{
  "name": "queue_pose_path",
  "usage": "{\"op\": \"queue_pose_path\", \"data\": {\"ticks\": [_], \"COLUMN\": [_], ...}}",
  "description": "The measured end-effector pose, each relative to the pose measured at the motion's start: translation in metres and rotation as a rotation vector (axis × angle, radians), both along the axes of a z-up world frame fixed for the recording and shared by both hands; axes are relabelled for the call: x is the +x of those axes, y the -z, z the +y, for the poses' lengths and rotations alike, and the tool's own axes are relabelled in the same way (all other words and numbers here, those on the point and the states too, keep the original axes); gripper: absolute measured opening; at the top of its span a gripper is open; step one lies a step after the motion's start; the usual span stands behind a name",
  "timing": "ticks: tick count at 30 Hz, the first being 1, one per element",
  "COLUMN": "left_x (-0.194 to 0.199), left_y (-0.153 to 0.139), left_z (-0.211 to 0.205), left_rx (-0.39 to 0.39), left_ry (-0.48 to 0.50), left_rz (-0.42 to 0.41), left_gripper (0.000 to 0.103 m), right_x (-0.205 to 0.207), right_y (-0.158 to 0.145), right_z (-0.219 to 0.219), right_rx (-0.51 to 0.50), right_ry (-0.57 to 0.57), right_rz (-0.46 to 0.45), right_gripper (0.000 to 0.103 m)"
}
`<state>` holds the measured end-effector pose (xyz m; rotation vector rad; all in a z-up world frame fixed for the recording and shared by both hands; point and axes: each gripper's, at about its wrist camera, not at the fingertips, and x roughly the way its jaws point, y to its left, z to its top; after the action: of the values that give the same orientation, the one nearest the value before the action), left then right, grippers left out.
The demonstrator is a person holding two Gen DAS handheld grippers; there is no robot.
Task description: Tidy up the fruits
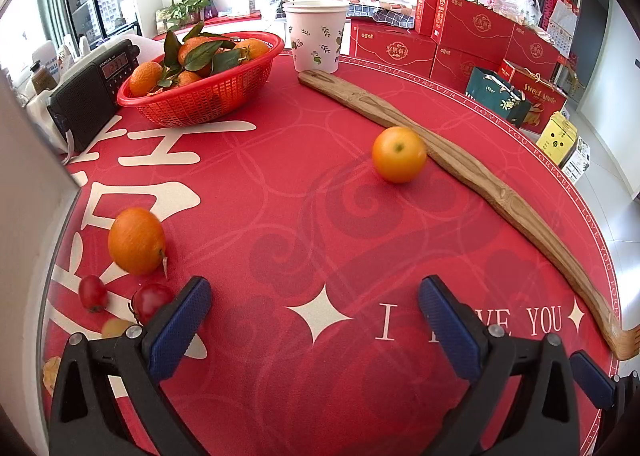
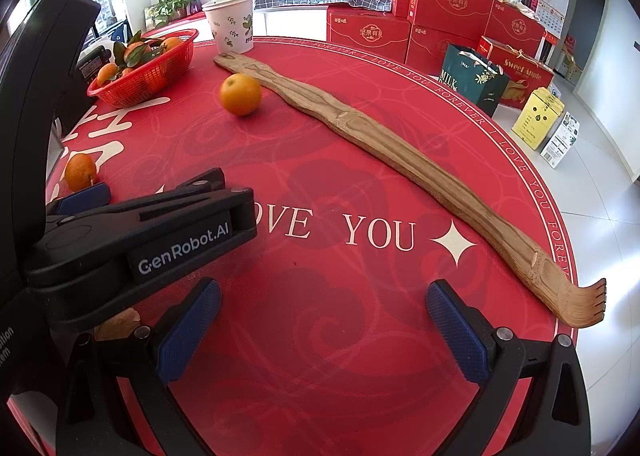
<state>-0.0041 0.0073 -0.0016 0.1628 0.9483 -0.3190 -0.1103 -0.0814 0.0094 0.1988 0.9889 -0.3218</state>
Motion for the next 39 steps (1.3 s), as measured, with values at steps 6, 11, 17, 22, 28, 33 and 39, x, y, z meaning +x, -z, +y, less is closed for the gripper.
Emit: {"op": "queue_pose_path", "data": {"ticks": [6, 11, 17, 22, 28, 33, 39], "left_x": [-0.0002, -0.0001, -0.0001, -0.0005, -0.0004, -0.0001, -0.0004], "left_y": [0.0000, 0.0000, 0.0000, -0.0001, 0.0000, 0.0000, 0.0000], "left_z": [0.0002, 0.0000, 0.0000, 0.0003, 0.0002, 0.0000, 0.0001], "left_rx": [0.000, 0.000, 0.000, 0.000, 0.000, 0.000, 0.000], "left_ry": [0.000, 0.000, 0.000, 0.000, 0.000, 0.000, 0.000], "left_rz": [0.000, 0.000, 0.000, 0.000, 0.000, 0.000, 0.000], "left_gripper": [0.103, 0.103, 0.103, 0.103, 0.103, 0.103, 0.103], "right_x": [-0.0002, 0.0000, 0.0011, 0.0027, 0.0030, 0.0028, 0.0026], "right_y": [0.0001, 0.0002, -0.0001, -0.0009, -0.0005, -0.0004, -0.0006], "right_z": [0.0001, 0.0003, 0.0005, 0.0011, 0.0018, 0.0017, 0.0016], "right_rx": [0.000, 0.000, -0.001, -0.003, -0.004, -0.004, -0.004], "right_ry": [0.000, 0.001, 0.005, 0.006, -0.001, -0.001, -0.002], "right_rz": [0.000, -0.001, -0.002, -0.003, -0.007, -0.007, -0.007], "right_gripper": [0.103, 0.103, 0.103, 0.103, 0.103, 0.103, 0.103]}}
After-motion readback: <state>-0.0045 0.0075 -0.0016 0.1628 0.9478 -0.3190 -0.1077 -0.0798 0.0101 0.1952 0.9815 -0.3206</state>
